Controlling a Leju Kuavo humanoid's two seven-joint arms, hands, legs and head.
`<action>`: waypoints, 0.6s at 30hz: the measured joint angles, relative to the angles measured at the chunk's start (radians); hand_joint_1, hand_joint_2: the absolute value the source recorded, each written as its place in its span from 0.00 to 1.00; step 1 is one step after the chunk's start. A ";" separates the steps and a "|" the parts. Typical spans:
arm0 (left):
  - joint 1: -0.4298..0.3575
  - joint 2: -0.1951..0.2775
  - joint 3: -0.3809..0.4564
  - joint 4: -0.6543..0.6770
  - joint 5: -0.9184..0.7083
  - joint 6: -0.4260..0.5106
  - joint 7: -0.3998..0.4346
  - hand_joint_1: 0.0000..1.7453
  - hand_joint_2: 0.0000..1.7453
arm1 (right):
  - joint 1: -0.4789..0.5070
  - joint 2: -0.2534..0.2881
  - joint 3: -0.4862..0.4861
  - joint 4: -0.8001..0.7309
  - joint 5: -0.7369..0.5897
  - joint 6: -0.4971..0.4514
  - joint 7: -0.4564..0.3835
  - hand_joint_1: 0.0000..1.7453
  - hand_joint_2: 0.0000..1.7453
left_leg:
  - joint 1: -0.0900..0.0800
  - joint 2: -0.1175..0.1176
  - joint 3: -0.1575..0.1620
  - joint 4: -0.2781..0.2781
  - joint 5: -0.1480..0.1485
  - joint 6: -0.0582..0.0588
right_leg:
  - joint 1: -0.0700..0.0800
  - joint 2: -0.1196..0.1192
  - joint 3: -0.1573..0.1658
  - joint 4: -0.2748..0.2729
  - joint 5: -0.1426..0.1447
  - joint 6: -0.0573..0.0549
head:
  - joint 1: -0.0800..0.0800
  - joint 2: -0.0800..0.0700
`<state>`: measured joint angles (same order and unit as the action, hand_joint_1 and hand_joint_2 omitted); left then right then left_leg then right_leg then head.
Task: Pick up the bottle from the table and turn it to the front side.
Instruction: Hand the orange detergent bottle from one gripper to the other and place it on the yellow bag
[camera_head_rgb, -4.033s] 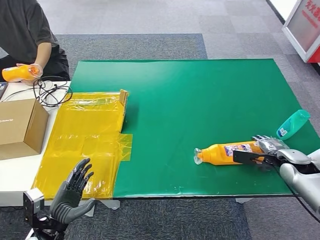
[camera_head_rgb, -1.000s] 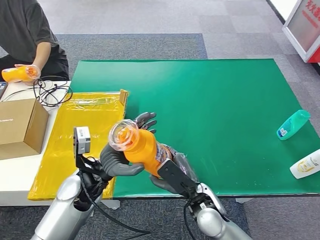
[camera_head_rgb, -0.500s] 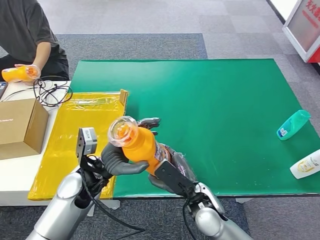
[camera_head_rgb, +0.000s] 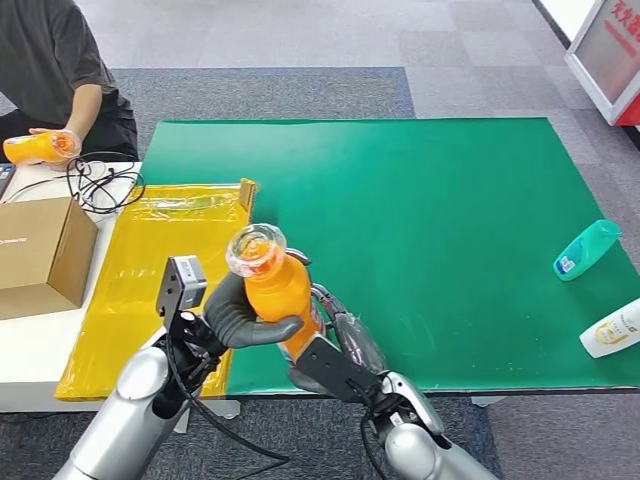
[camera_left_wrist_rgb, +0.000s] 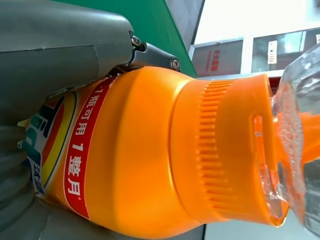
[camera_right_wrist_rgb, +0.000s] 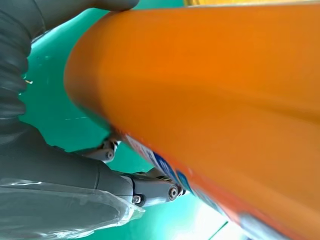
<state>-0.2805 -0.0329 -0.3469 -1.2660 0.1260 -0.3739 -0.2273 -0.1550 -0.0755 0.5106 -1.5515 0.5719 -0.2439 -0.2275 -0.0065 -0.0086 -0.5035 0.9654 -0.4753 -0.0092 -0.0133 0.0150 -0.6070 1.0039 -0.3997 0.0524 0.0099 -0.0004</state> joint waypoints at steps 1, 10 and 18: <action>0.003 0.002 0.000 -0.004 -0.010 0.007 0.001 1.00 1.00 | 0.004 0.000 0.000 -0.003 0.000 -0.007 0.000 0.00 1.00 | 0.000 0.000 0.000 0.000 0.000 0.000 | 0.000 0.000 0.000 0.000 0.000 0.000 | 0.000 0.000; 0.004 0.099 0.011 -0.107 -0.156 0.024 0.087 1.00 1.00 | 0.088 -0.006 -0.085 -0.074 -0.009 -0.051 -0.012 0.00 1.00 | 0.000 0.000 0.000 0.000 0.000 0.000 | 0.000 0.000 0.000 0.000 0.000 0.000 | 0.000 0.000; -0.100 0.270 0.024 -0.142 -0.225 -0.068 0.182 1.00 1.00 | 0.158 -0.006 -0.184 -0.122 -0.026 -0.047 -0.028 0.00 1.00 | 0.000 0.000 0.000 0.000 0.001 -0.002 | 0.001 0.000 0.000 0.001 0.001 -0.001 | 0.000 0.000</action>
<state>-0.3802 0.2367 -0.3228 -1.4081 -0.0987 -0.4423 -0.0456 0.0033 -0.0820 0.3266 -1.6731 0.5461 -0.2905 -0.2558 -0.0062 -0.0086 -0.5030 0.9654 -0.4738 -0.0110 -0.0127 0.0152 -0.6074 1.0046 -0.3987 0.0509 0.0098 -0.0004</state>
